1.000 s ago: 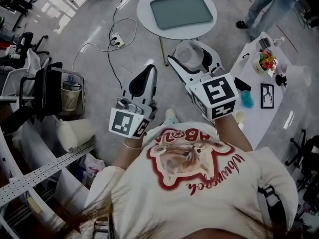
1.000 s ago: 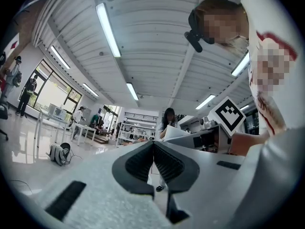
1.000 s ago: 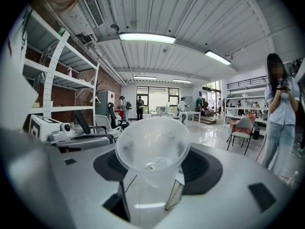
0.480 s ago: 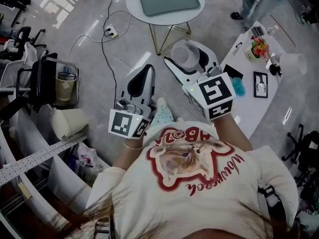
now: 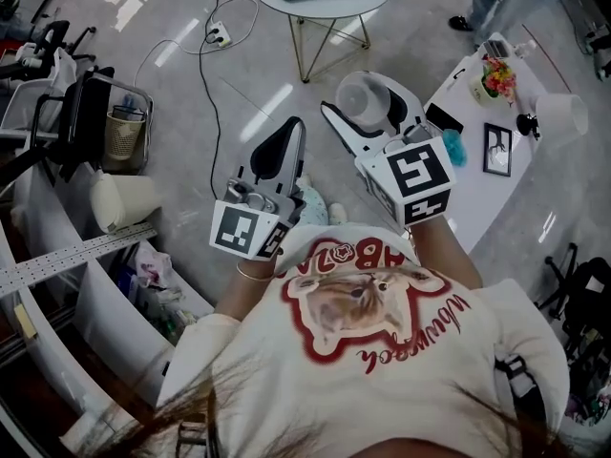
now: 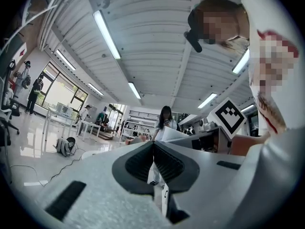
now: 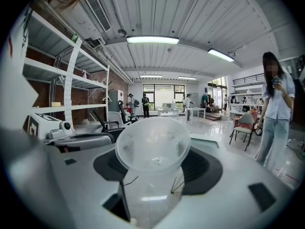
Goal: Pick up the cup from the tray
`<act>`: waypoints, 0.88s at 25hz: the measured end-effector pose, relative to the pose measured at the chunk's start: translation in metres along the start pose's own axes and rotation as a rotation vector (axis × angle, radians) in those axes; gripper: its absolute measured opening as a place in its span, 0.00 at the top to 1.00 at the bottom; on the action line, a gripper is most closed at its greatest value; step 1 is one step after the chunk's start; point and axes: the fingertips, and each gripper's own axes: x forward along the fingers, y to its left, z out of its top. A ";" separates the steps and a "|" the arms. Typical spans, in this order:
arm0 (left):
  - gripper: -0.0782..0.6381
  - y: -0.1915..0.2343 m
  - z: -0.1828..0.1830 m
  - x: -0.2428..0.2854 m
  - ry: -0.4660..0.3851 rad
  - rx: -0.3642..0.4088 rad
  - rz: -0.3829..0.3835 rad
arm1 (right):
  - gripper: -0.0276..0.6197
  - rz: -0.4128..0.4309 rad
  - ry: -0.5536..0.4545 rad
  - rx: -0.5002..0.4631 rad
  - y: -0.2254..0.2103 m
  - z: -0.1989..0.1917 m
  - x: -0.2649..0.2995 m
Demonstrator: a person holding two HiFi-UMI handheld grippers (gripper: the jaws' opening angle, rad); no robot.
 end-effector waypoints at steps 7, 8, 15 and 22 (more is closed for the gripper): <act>0.87 -0.009 0.009 -0.013 -0.007 0.021 -0.032 | 0.49 -0.018 -0.004 -0.026 0.019 0.002 -0.021; 0.87 -0.010 0.011 -0.014 -0.007 0.022 -0.037 | 0.49 -0.031 -0.004 -0.038 0.020 0.003 -0.023; 0.87 -0.009 0.014 -0.039 0.008 0.022 -0.042 | 0.49 -0.030 0.006 -0.018 0.042 -0.003 -0.026; 0.87 -0.008 0.019 -0.051 -0.003 0.022 -0.041 | 0.49 -0.009 0.006 -0.044 0.059 -0.001 -0.026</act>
